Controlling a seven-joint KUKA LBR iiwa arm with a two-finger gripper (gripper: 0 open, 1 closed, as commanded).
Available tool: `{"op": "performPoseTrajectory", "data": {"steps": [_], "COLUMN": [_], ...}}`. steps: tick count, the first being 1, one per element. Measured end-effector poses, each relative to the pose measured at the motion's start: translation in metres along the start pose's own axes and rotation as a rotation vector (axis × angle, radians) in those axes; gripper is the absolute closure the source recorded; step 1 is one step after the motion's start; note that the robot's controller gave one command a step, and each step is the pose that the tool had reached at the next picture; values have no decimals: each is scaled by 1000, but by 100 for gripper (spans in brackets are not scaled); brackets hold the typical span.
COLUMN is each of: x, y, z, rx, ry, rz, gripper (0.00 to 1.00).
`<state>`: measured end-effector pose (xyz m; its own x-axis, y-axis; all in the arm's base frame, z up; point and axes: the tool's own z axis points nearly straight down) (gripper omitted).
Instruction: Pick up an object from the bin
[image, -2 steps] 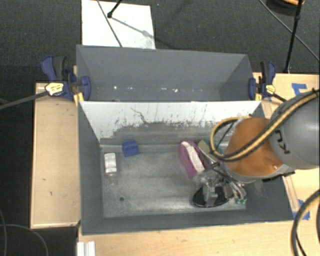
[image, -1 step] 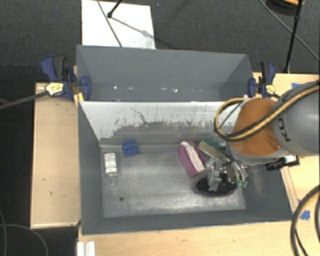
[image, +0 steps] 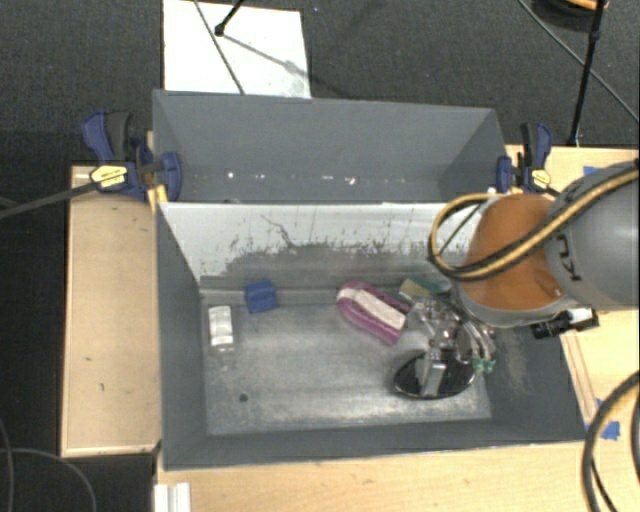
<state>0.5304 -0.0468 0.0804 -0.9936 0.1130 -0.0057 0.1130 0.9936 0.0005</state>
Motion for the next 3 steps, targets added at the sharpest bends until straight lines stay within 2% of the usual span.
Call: {"op": "performPoseTrajectory", "data": {"steps": [1, 2, 3], "x": [31, 28, 36], "y": [-59, -58, -59], "z": [8, 7, -149], "rx": [-2, -1, 2], "ry": [4, -6, -3], "rz": [-372, -375, -408], "gripper": [0, 100, 100]}}
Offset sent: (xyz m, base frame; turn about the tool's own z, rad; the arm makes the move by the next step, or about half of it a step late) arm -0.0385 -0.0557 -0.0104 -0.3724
